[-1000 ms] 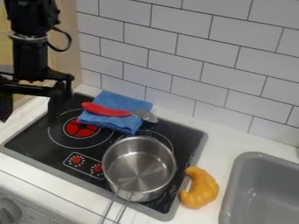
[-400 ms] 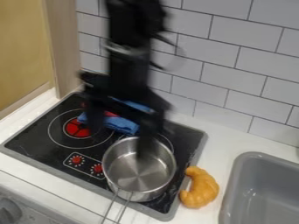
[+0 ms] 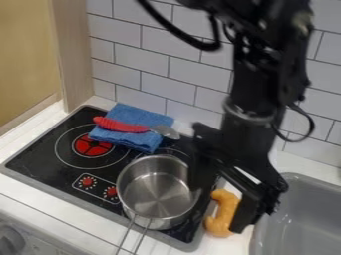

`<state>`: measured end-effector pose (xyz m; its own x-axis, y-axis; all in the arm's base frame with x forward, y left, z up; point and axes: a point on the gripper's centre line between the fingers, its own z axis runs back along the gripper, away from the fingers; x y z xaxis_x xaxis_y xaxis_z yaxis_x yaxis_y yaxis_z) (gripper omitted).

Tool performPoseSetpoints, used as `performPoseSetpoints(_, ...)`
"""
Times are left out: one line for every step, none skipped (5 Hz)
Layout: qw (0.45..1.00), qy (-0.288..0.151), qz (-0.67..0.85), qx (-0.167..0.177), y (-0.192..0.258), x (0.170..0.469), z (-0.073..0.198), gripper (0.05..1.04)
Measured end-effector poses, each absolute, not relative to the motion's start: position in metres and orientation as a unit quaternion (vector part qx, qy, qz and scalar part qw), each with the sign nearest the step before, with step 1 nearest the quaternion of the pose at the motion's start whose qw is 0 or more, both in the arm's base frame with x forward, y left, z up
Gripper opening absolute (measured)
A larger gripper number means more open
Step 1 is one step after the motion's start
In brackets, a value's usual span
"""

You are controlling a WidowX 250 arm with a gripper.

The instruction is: Move the yellow object to the left side of the stove

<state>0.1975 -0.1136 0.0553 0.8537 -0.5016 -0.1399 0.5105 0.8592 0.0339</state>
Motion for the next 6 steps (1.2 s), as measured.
performPoseSetpoints(0.955, 0.053, -0.289, 0.04, -0.118, 0.209, 0.039, 1.0)
performPoseSetpoints(0.948, 0.042, -0.313, 0.041, -0.118, 0.215, 0.035, 1.0)
performPoseSetpoints(0.94, 0.041, -0.336, 0.028, -0.117, 0.219, 0.029, 1.0)
performPoseSetpoints(0.935, 0.044, -0.35, 0.022, -0.112, 0.223, 0.022, 1.0)
performPoseSetpoints(0.933, 0.054, -0.356, 0.024, -0.106, 0.225, 0.012, 1.0)
performPoseSetpoints(0.931, 0.064, -0.36, 0.016, -0.097, 0.229, 0.001, 1.0)
